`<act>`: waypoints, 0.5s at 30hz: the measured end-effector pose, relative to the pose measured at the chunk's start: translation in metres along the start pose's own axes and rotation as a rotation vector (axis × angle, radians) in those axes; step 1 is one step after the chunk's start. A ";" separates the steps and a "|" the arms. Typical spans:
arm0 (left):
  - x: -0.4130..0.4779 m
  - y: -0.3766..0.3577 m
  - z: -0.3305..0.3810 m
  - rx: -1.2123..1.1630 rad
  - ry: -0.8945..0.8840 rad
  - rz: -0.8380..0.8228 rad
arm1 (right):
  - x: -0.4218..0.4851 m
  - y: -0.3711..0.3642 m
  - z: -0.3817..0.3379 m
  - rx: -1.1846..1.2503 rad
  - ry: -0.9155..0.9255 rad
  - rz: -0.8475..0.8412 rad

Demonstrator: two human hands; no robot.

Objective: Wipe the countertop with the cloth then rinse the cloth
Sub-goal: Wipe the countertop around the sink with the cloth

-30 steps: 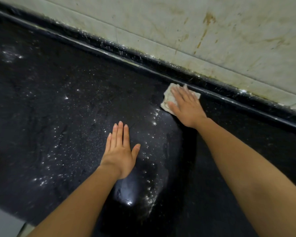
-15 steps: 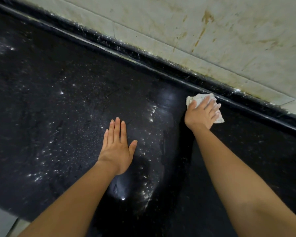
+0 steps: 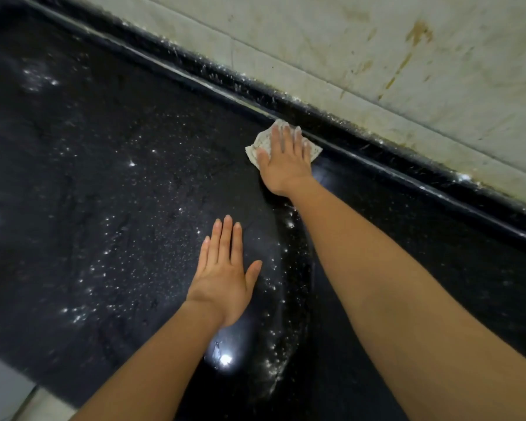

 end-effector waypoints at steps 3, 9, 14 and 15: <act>-0.002 0.002 0.000 0.010 0.003 -0.011 | -0.005 0.009 0.022 -0.147 0.179 -0.045; -0.002 0.002 0.001 0.026 0.009 -0.003 | -0.034 0.004 0.065 -0.172 0.185 -0.036; -0.002 0.001 0.001 0.025 -0.002 0.023 | -0.072 -0.014 0.078 -0.155 0.156 -0.048; -0.002 0.001 0.001 0.023 -0.007 0.029 | -0.080 -0.019 0.079 -0.157 0.153 -0.049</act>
Point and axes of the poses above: each hand's wrist, its own x-axis towards the middle knuckle, its own y-axis out of the back of the hand, z = x × y, the point moved 3 cm from there along x, towards the middle knuckle, and after that the axes turned 13 degrees about -z, right-handed, at the moved point
